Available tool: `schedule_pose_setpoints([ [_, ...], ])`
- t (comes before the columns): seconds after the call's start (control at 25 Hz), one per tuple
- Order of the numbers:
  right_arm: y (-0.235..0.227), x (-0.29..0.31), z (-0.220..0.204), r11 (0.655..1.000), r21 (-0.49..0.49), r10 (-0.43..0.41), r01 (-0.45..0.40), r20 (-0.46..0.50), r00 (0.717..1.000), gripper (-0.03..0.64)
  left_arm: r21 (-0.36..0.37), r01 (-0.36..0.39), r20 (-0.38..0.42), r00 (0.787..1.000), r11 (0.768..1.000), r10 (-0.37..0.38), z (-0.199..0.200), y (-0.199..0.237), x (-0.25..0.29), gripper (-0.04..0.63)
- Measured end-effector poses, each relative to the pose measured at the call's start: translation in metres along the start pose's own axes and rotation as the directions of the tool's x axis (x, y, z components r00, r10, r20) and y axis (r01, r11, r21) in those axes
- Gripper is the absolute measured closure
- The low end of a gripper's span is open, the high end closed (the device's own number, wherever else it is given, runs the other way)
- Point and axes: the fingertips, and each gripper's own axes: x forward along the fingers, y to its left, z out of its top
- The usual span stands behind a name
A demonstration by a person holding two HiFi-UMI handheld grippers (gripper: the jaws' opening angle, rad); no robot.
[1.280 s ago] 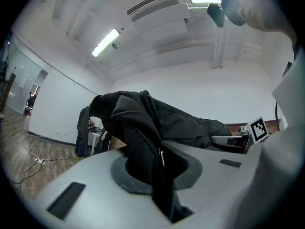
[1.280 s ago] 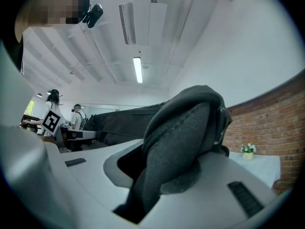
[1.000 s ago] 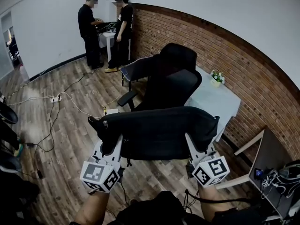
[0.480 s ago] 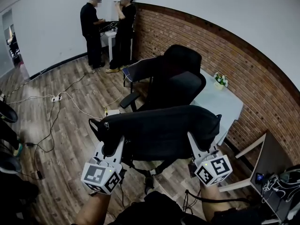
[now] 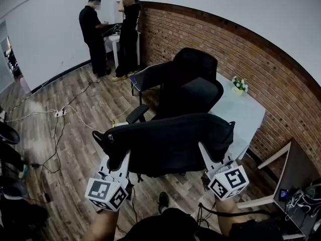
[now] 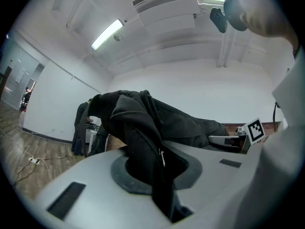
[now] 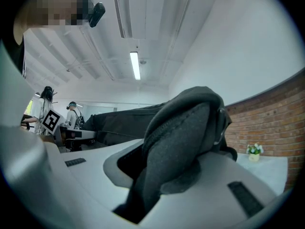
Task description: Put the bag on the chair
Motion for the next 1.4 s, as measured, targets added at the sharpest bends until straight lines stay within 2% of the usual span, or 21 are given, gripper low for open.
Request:
schedule_pose_setpoints([
  [0.4,-0.064,0.038,-0.006,0.999,0.028,-0.043,0.043,-0.009,0.999,0.526,0.002,0.02,-0.042,0.999,1.0,-0.02,-0.01,0.006,0.084,0.548],
  [0.84,-0.116,0.07,-0.011,0.998,-0.016,-0.067,0.066,-0.015,0.998,0.526,-0.011,0.018,-0.076,0.997,1.0,-0.018,-0.026,0.011,0.155,0.549],
  [1.04,-0.142,0.08,-0.012,0.998,0.001,-0.07,0.07,-0.004,0.998,0.526,-0.01,0.012,-0.079,0.997,1.0,-0.012,-0.03,0.008,0.185,0.549],
  [1.4,-0.172,0.094,-0.016,0.994,0.035,-0.106,0.105,0.005,0.994,0.526,-0.004,0.049,-0.09,0.995,0.999,-0.049,-0.037,0.01,0.228,0.549],
])
